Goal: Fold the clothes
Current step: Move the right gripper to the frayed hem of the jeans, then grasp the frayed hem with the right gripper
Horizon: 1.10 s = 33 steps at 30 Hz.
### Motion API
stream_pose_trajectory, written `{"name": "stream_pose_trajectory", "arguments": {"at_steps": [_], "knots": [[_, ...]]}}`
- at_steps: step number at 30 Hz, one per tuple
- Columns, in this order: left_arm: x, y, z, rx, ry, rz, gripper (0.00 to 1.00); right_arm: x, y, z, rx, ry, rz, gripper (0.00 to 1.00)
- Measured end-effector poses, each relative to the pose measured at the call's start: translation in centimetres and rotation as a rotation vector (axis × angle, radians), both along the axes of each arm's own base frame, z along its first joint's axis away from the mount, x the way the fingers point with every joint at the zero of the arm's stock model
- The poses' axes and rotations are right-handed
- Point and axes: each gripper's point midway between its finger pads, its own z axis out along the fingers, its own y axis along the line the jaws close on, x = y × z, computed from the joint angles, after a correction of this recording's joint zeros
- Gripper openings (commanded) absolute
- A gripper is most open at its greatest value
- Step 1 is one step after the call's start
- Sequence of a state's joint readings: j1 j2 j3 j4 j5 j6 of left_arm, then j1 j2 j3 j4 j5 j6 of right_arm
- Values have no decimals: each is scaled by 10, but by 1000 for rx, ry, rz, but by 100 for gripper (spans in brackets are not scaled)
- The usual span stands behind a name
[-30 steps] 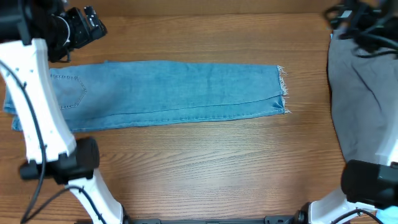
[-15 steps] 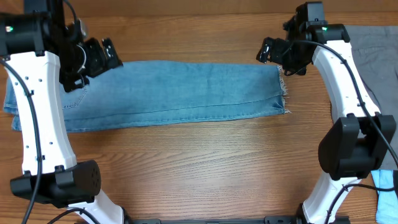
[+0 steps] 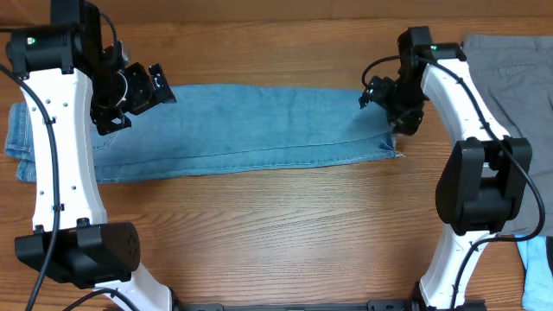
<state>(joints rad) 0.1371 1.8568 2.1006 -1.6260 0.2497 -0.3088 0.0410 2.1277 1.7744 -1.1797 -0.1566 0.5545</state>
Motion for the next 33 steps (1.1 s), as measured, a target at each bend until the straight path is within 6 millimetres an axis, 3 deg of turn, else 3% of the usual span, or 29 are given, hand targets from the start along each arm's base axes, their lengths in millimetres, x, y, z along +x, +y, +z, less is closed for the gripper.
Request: {"name": "stream_pose_trajectory", "arguments": {"at_steps": [4,6,13,19,28,33], "knots": [[0,-1,0,0,-1,-3,100,-7,-4,-28,-21,22,-52,89],[1,-3,0,0,-3,-8,100,-5,-5,-31,-23,11,-63,86],[2,-5,0,1,-7,-13,100,4,-6,-32,-25,-24,-73,85],[2,-5,0,1,-7,-13,100,3,-6,-39,-24,-10,-87,72],[2,-5,0,1,-8,-13,100,-2,-10,-52,-47,23,-130,72],[3,-5,0,1,-10,-13,100,-2,-11,-61,-52,6,-146,67]]}}
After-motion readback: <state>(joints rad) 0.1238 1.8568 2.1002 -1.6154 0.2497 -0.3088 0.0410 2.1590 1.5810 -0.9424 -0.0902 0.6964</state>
